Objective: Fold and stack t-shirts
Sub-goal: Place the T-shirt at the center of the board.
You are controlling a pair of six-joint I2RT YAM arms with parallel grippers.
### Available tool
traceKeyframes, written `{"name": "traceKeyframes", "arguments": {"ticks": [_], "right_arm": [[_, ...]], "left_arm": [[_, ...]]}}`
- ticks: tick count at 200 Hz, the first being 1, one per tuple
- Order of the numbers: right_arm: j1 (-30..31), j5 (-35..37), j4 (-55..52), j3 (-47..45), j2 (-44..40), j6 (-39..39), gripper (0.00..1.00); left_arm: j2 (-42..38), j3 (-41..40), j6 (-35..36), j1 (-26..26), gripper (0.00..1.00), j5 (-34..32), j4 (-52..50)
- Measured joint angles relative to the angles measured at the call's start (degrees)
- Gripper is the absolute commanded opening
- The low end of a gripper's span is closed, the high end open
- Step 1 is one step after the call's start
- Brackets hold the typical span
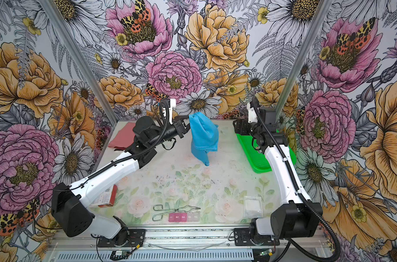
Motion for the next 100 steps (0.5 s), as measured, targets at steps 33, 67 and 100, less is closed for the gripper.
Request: {"name": "traceKeyframes", "arguments": {"ticks": [33,67,100], "right_arm": [[0.3,0.0,-0.7,-1.8,0.8,-0.2,0.79],[3.9,0.6,-0.6,-1.9,1.0,-0.5,0.79],[12.0,0.7,0.0,-5.3,1.8,-1.1,0.78]], "left_arm": [[-15.0,-18.3,-5.0,9.0,0.99,0.1,6.4],[-30.1,-37.8,-8.6,28.4,0.99,-0.6,-0.7],[-34.2,-44.6,-10.8,42.2,0.99,2.1,-7.0]]}}
